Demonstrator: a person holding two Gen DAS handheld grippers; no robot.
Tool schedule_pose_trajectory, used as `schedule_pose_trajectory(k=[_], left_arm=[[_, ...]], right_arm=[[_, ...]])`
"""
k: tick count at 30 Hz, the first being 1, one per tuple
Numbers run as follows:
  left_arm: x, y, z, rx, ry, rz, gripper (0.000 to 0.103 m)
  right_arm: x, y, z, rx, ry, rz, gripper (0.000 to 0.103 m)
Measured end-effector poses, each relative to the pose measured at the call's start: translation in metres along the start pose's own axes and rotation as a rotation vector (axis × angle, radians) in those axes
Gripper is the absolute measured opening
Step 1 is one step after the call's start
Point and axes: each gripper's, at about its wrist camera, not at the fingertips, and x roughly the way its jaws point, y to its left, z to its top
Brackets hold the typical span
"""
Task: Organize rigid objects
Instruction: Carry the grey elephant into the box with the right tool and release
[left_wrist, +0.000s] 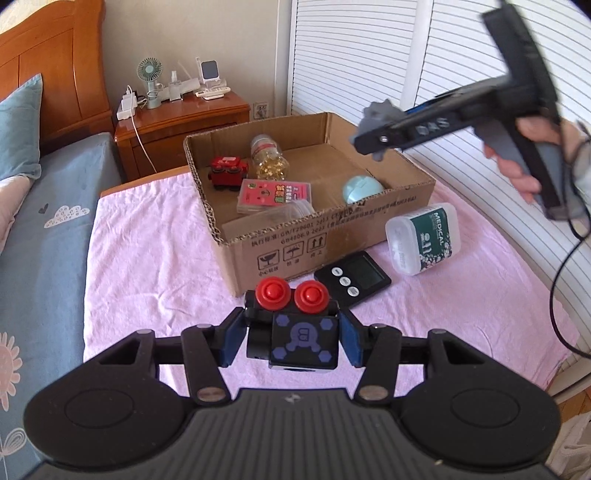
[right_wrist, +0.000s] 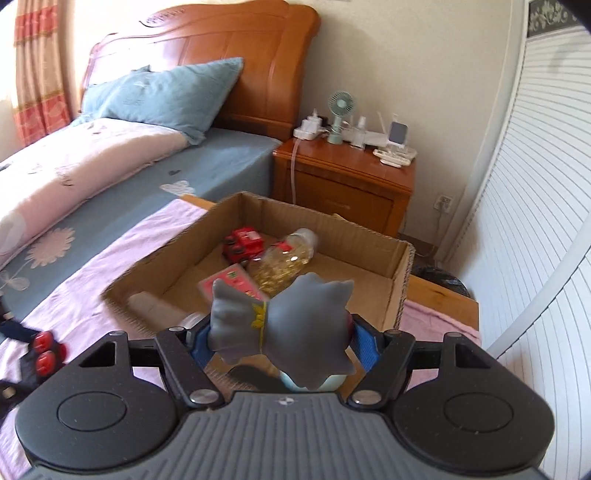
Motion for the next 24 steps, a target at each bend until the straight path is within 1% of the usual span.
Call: schedule_pose_trajectory(k=[4,6,7,8,10,14,20,24], left_arm=[[0.001,0.005,0.005,0.003,-0.007,0.008,0.053],[0.002,0.006,0.006,0.004,-0.009,0.010,0.053],[0.002,0.007,0.007,0.004,-0.010,0.011,0.053],[0.003,0.007,0.008,0.003,-0.011,0.012,0.053],[0.003,0.007,0.011,0.003,-0.014,0.009,0.053],[0.001,0.004,0.016,0.016,-0.024,0.003,0.053],[-0.003,-0.005,0.030,0.030,-0.040,-0.009,0.053],[-0.003,-0.011,0.042,0.045,-0.049,-0.010,0.053]], right_arm=[[0.035,-0.017,0.017,0.045,0.039,-0.028,0.077],[0.046,-0.023,0.022,0.073,0.036,-0.067,0.077],[0.050,-0.026,0.024,0.087,0.035,-0.078,0.082],[0.053,-0.029,0.026,0.096,0.032,-0.078,0.091],[0.052,-0.031,0.027,0.102,0.022,-0.089,0.103],[0.039,-0.027,0.023,0.081,0.020,-0.100,0.103],[0.016,-0.020,0.011,0.082,0.058,-0.097,0.103],[-0.004,-0.019,-0.008,0.129,0.084,-0.073,0.103]])
